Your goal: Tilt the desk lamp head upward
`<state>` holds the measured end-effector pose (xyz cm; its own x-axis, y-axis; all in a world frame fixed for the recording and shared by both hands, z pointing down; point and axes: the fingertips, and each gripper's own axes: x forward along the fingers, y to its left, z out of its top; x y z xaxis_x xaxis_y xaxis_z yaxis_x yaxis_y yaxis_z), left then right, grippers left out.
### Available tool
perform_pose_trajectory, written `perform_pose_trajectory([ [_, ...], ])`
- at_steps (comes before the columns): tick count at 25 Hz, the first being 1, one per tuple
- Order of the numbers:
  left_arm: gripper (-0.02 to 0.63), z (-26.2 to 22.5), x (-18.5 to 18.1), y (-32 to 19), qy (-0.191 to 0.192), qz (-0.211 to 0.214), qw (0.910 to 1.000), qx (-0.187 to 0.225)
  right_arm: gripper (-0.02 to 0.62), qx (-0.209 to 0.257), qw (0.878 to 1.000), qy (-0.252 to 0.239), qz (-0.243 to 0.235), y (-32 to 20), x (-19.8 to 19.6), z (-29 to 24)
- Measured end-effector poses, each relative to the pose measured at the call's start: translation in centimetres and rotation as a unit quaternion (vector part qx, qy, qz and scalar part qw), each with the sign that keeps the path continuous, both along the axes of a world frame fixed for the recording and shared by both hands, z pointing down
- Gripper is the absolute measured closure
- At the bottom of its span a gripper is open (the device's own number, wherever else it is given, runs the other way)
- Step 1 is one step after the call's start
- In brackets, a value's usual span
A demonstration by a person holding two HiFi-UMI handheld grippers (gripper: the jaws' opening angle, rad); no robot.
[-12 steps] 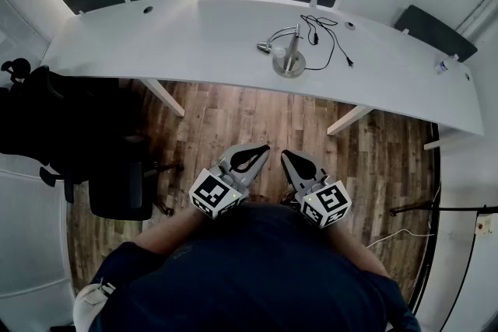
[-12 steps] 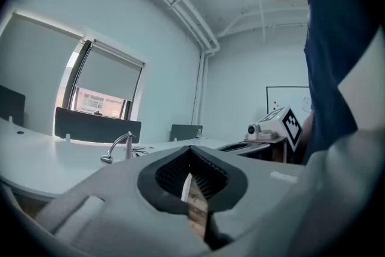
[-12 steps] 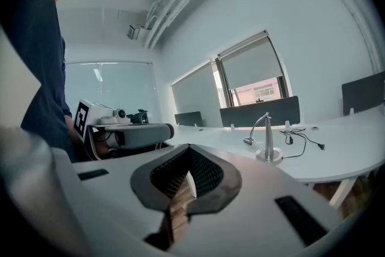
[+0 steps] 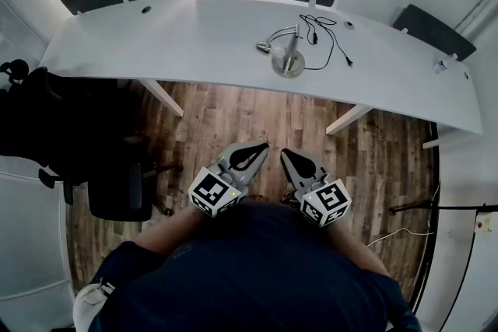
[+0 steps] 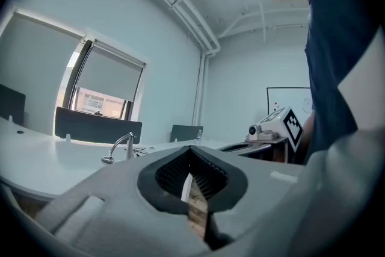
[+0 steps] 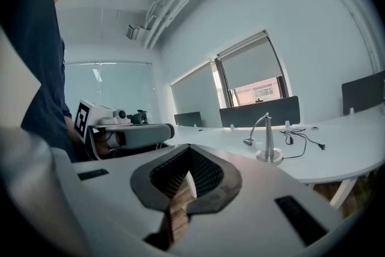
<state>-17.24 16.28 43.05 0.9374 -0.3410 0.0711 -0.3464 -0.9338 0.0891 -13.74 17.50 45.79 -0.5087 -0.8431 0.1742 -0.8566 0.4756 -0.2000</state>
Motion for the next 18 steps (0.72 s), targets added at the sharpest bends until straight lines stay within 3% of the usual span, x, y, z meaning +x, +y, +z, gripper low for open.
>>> perform_pose_trajectory([
  [9, 0.600, 0.3, 0.5, -1.9, 0.000, -0.004, 1.0000, 0.003, 0.584, 0.023, 1.000, 0.001, 0.019, -2.3, 0.9, -0.5],
  [18, 0.600, 0.8, 5.7, -8.7, -0.012, -0.038, 0.9991, 0.012, 0.584, 0.027, 1.000, -0.008, -0.001, -9.1, 7.1, -0.3],
])
